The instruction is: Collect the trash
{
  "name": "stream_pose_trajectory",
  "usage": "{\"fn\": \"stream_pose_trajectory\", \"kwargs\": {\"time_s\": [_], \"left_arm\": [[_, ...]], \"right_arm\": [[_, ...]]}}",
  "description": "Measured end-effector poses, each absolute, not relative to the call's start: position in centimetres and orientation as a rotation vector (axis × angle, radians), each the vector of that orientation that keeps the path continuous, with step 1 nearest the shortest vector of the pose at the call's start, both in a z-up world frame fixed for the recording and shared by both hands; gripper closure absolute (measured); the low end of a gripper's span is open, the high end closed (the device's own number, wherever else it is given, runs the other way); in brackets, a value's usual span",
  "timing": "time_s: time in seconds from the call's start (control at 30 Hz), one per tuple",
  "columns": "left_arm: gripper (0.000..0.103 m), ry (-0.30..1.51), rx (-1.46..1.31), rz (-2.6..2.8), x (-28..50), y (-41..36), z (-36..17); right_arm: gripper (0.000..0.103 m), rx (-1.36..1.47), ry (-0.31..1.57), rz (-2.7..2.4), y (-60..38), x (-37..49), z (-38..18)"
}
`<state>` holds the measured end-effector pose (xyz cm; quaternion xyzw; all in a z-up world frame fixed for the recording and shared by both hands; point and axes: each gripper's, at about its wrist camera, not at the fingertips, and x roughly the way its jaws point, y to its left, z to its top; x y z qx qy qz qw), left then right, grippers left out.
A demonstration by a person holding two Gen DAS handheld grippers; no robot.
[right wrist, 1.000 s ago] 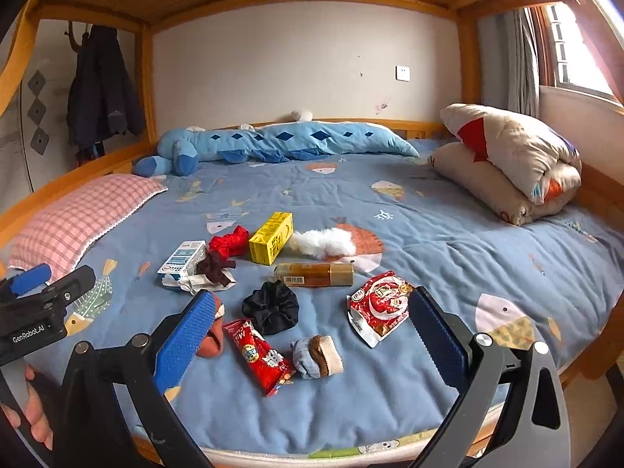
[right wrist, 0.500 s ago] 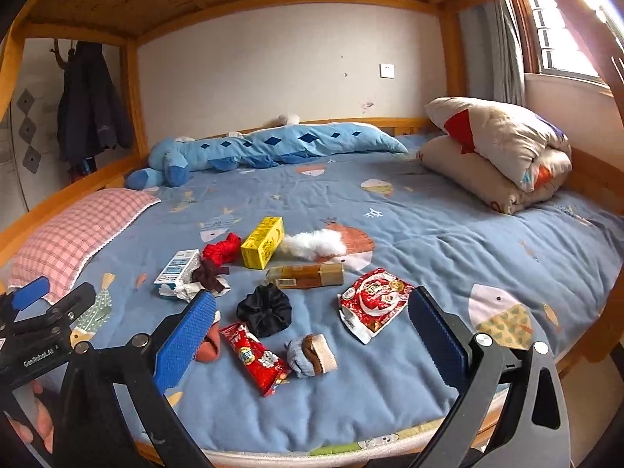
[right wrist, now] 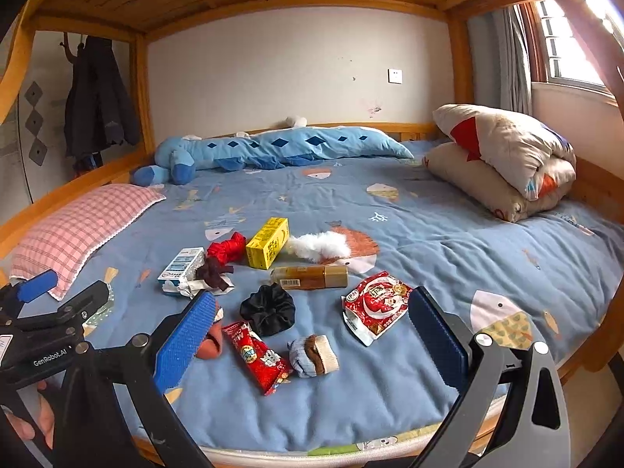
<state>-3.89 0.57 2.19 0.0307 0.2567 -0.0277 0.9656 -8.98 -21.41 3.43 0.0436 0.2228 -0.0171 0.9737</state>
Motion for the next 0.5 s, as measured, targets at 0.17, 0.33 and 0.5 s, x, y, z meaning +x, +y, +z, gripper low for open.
{"fn": "stream_pose_trajectory", "kwargs": {"time_s": [0.17, 0.33, 0.5], "left_arm": [[0.004, 0.521, 0.066, -0.055, -3.75, 0.36, 2.12], [0.004, 0.526, 0.063, -0.059, -3.68, 0.45, 2.12], [0.004, 0.53, 0.063, -0.058, -3.65, 0.47, 2.01]], "right_arm": [[0.008, 0.087, 0.45, -0.023, -21.52, -8.88, 3.43], [0.008, 0.08, 0.448, -0.014, -21.4, -8.83, 3.45], [0.008, 0.078, 0.45, -0.009, -21.32, -8.81, 3.42]]}}
